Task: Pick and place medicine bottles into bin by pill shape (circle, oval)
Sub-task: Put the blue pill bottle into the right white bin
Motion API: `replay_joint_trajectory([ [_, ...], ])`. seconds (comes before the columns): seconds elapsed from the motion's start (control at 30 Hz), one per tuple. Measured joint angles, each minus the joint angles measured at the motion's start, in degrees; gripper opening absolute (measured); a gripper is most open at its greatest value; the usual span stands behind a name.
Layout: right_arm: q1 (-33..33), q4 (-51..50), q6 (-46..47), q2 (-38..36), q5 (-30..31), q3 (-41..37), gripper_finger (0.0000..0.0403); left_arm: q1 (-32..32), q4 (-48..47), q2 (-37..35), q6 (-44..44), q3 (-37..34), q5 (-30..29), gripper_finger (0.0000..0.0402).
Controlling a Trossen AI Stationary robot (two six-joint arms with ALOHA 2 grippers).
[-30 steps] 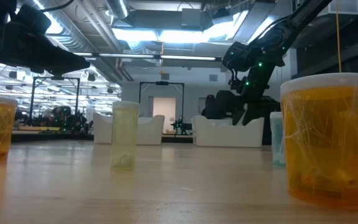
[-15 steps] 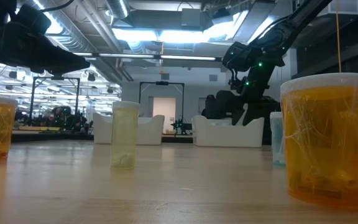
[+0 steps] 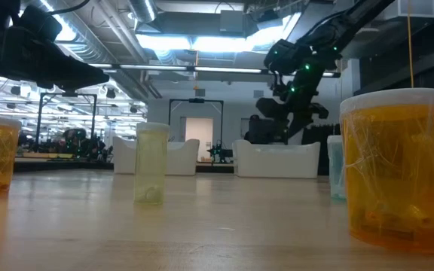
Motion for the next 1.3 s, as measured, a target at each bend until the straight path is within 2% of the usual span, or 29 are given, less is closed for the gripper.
replay_joint_trajectory([
  [0.1,0.0,-4.3,0.1,0.0,-0.5,3.2,0.0184,0.0,0.0,0.0,0.0,0.0,0.0,0.0166],
  [0.17,0.0,-9.1,0.7,0.0,-2.9,6.4,0.0184,0.0,0.0,0.0,0.0,0.0,0.0,0.0166],
  [0.23,0.4,-14.5,2.3,0.0,-7.5,9.9,0.0184,0.0,0.0,0.0,0.2,0.0,0.0,0.0166],
  [0.4,2.5,-27.7,7.3,0.0,-24.3,16.9,0.0184,0.0,0.0,0.0,0.2,0.0,0.0,0.0166],
  [0.53,6.3,-30.9,9.8,0.0,-31.6,18.4,0.0184,0.0,0.0,0.0,0.2,0.0,0.0,0.0166],
  [1.0,27.3,-31.9,21.3,0.0,-32.4,17.0,0.0184,0.0,0.0,0.0,-0.2,0.0,0.0,0.0166],
  [1.3,41.5,-31.9,33.6,0.0,-27.0,17.0,0.0184,0.0,0.0,0.0,-0.2,0.0,0.0,0.0166],
])
